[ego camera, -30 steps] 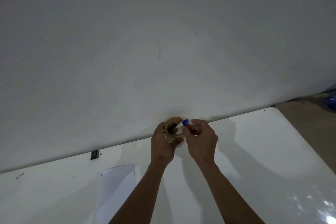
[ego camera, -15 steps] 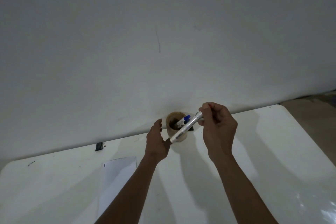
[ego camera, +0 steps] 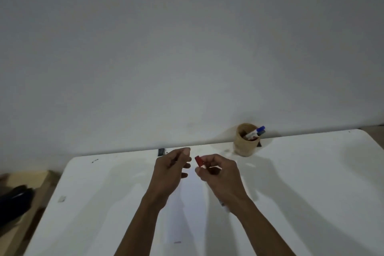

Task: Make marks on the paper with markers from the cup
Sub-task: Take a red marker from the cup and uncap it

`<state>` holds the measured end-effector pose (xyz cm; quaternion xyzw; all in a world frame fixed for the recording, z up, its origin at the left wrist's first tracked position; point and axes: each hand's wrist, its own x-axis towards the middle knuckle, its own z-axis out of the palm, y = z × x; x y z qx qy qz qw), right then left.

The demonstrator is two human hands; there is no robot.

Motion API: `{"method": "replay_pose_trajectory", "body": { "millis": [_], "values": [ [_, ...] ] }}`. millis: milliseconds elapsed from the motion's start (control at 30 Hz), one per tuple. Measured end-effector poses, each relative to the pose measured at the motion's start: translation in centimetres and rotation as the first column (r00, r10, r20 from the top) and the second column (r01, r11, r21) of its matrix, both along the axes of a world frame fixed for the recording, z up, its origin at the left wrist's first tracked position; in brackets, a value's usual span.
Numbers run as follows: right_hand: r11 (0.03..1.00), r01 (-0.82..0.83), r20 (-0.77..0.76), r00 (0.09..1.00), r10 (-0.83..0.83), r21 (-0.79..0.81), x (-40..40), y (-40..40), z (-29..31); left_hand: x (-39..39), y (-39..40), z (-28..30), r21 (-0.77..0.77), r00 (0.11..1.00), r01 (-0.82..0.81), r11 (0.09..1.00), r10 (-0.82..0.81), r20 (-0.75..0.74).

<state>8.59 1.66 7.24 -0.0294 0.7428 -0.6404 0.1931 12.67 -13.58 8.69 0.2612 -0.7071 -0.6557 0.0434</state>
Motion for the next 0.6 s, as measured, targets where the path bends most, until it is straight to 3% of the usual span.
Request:
{"method": "replay_pose_trajectory", "body": {
  "millis": [200, 367, 433, 500, 600],
  "values": [
    [0.994, -0.083, -0.07, 0.994, 0.088, 0.072, 4.1, -3.9, 0.7, 5.2, -3.8, -0.4, -0.02, 0.998, 0.059, 0.998, -0.059, -0.023],
    [0.964, -0.137, -0.146, 0.974, 0.173, 0.227, 5.7, -4.5, 0.7, 7.7, -6.2, -0.9, 0.252, 0.98, -0.174, 0.952, 0.193, -0.053],
    [0.988, -0.088, -0.124, 0.987, 0.104, 0.126, 6.2, -4.5, 1.1, 8.4, -7.1, -1.1, 0.316, 0.97, -0.216, 0.924, 0.241, -0.041],
    [0.997, 0.018, -0.042, 0.999, -0.021, -0.071, 6.7, -4.9, 1.6, 9.1, -7.5, -1.4, 0.326, 0.973, -0.202, 0.924, 0.227, -0.039],
    [0.914, 0.237, 0.191, 0.965, -0.182, -0.329, 7.1, -5.9, 1.7, 9.7, -7.5, -1.6, 0.231, 0.992, -0.085, 0.969, 0.105, -0.074]
  ]
}}
